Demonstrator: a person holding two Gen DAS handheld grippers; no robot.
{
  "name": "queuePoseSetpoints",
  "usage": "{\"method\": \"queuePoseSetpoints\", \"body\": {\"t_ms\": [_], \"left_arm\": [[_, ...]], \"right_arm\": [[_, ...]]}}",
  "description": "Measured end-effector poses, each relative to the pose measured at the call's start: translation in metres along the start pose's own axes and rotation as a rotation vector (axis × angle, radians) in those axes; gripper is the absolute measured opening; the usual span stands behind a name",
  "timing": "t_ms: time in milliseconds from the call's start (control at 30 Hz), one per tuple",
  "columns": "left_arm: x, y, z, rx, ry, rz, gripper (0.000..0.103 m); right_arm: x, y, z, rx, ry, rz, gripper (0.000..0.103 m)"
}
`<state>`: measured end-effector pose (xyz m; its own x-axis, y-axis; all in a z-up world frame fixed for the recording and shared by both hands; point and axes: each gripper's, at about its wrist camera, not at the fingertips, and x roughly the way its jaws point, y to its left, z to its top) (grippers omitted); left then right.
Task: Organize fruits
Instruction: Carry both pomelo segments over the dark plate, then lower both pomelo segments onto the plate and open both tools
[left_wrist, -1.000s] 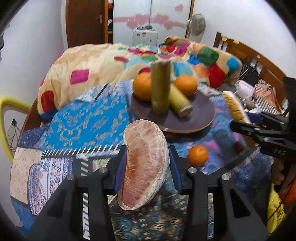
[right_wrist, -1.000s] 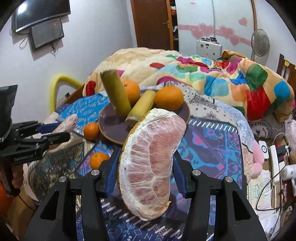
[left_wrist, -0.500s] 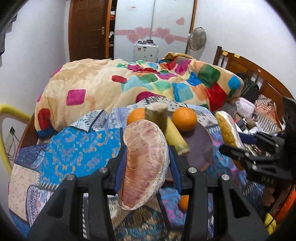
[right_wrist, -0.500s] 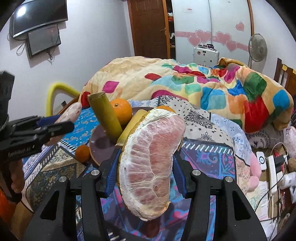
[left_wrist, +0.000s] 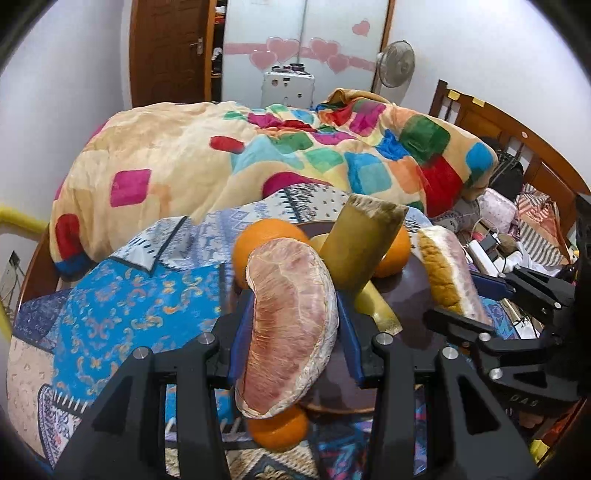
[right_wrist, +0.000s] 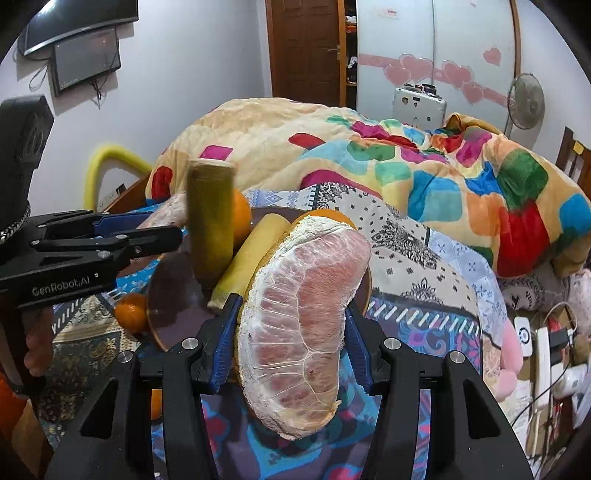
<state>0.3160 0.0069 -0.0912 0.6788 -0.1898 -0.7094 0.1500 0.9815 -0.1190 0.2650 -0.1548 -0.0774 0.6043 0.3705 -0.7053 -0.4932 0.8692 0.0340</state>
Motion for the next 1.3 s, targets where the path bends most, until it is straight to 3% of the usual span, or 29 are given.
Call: {"method": "queuePoseSetpoints", "body": {"t_ms": [200,500,667,1233,1300], "left_arm": [[0.010,-0.013,0.009,0.031,-0.007,0.012,0.043],[0.021,-0.008,0.015,-0.016,0.009,-0.040,0.043],[0.021,-0.010,0.013,-0.001,0.009,-0.032,0.043],[0.007,-0.004,-0.001,0.004,0.051,-0.004,0.048],[0.000,-0.005,-0.002,0.006,0.044,-0.006,0.053]], "right_arm": [[0.006,0.001,0.007,-0.035,0.002,-0.020,0.049],[0.020,0.004,0.016,-0.037,0.033,-0.003,0.049],[0.024,0.005,0.014,-0.041,0.052,-0.006,0.050],[0.002,0.007,0.011,-0.044,0.035,-0.027,0.053],[-0.005,0.010,0.010,-0.050,0.023,-0.033,0.053]]}}
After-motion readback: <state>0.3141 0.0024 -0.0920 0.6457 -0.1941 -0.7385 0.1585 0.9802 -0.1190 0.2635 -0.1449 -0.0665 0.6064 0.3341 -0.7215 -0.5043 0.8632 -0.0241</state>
